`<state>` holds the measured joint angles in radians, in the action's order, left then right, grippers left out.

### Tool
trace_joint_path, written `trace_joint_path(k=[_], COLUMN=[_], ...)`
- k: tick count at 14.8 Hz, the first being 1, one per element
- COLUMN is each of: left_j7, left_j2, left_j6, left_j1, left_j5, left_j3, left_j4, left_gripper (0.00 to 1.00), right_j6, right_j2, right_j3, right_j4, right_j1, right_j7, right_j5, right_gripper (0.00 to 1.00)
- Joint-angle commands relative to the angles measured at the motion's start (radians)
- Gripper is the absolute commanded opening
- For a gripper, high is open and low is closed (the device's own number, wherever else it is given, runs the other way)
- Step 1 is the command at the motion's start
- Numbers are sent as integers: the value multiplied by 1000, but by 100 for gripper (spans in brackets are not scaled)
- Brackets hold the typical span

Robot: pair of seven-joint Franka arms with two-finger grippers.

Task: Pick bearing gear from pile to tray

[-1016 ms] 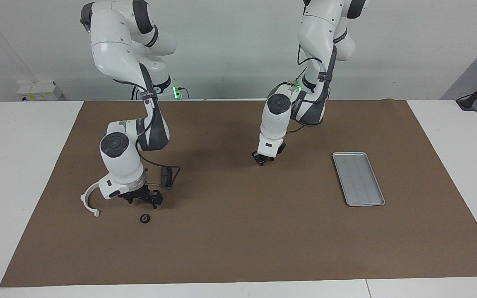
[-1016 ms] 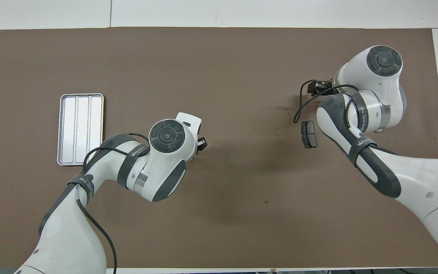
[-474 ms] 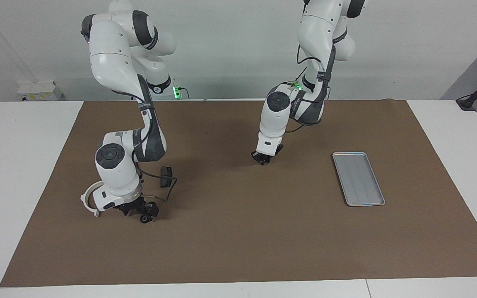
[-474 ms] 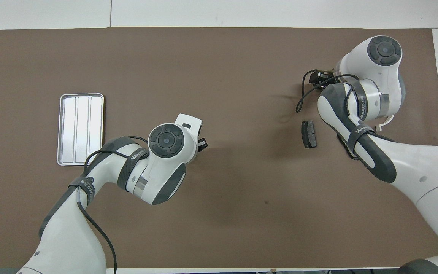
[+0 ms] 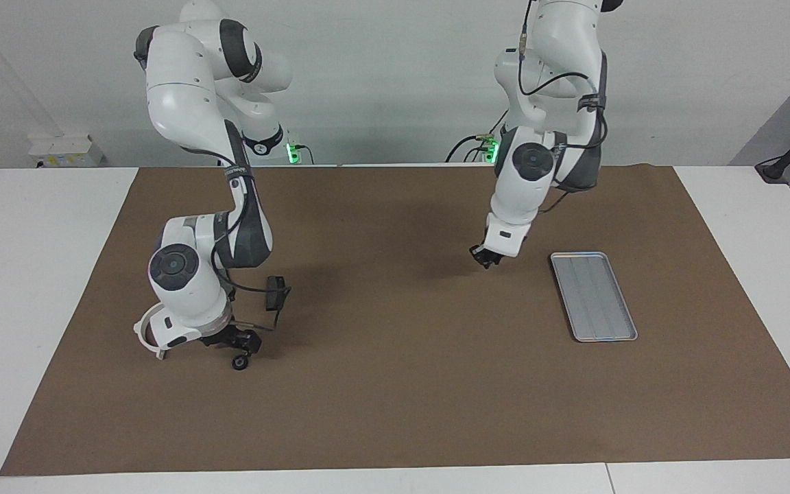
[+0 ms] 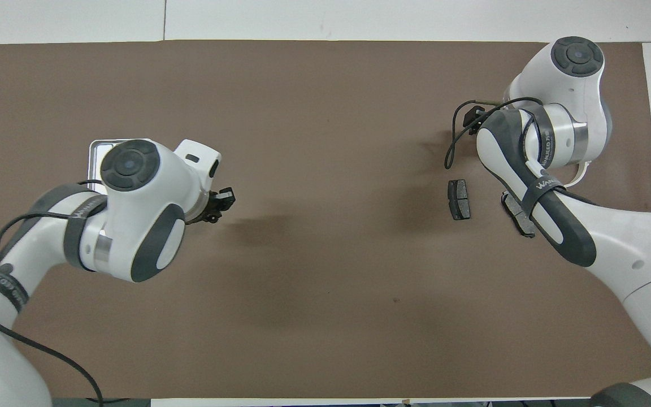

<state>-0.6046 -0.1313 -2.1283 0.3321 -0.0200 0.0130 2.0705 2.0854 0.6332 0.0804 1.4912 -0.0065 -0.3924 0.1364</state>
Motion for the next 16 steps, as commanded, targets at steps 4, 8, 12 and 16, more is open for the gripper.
trace_joint_path(k=[4,8,12,16], left_j7=[507,580,574,572], left_j2=[48,42,47,45], left_j6=[-4,-99,-176,-222], left_j1=[-316,-386,-384,-384], left_j5=[3,3,-15,-18], left_j3=[10,10,10,10], left_j4=[72,126,203,234], left_gripper=[0,0,0,0], right_j6=[-73,-62,-57,-25], right_j2=[112,112,109,108], right_j3=[13,13,13,13], right_j4=[-160,-158,-158,-140], right_j1=[2,0,-1,-3], right_j7=[-13,-16,-16,-16], right_j5=[-12,-38,-69,-69], right_gripper=[100,100,99,89])
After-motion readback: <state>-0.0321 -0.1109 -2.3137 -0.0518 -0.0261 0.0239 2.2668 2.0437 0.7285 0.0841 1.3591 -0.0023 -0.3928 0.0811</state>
